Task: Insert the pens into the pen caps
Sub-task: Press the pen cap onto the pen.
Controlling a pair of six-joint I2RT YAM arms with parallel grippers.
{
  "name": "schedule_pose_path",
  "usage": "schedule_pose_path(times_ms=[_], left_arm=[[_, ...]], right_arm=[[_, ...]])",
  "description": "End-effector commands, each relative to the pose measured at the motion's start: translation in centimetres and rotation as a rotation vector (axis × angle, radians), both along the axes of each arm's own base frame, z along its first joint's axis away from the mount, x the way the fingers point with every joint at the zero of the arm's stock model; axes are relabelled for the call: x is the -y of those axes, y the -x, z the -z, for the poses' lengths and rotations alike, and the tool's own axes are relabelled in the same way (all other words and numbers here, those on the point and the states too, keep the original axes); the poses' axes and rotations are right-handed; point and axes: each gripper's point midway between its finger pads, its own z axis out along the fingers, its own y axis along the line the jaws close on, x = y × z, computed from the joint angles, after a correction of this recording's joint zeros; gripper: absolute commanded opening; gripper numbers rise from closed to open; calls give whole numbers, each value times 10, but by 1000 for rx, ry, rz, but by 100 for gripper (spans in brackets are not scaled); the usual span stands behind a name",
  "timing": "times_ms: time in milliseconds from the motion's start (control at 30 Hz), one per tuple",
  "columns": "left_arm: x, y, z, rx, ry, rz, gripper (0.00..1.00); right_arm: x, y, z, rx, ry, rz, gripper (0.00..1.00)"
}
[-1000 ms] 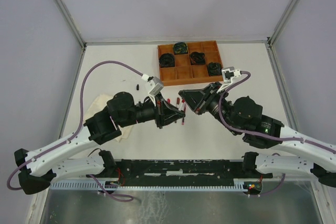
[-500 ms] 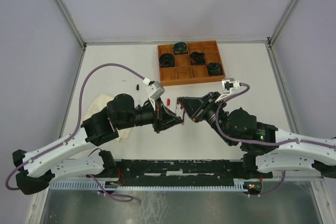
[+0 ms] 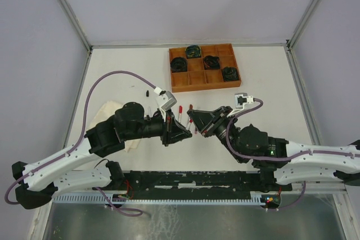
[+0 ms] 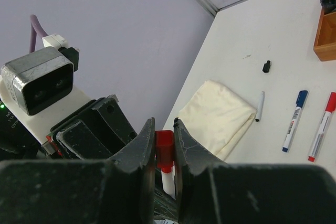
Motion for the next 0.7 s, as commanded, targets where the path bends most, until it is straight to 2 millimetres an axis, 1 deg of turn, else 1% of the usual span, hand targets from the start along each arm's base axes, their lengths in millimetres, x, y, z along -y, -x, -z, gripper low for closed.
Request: schedule_pose_path(times_ms=[0,100,233,500,600,667], left_arm=[[-37,-39,-207,389,642,-271,3],[-38,-39,-209,407,642,-274,3],[-38,-39,-209,415,641,-273,3],[-34,-41,-204,410,631,-273,3],[-35,-42,-204,413,631,-279,3],[-36,-42,-205,413,635,-284,3]], right_arm=[[-42,121,156,-158,424,-589,0],[-38,122,155,-162,404,-597,0],[-33,119,149,-188,369,-570,0],[-28,119,143,-213,330,-558,0],[-26,119,140,-163,355,-577,0],[-25,115,134,-117,375,-572,0]])
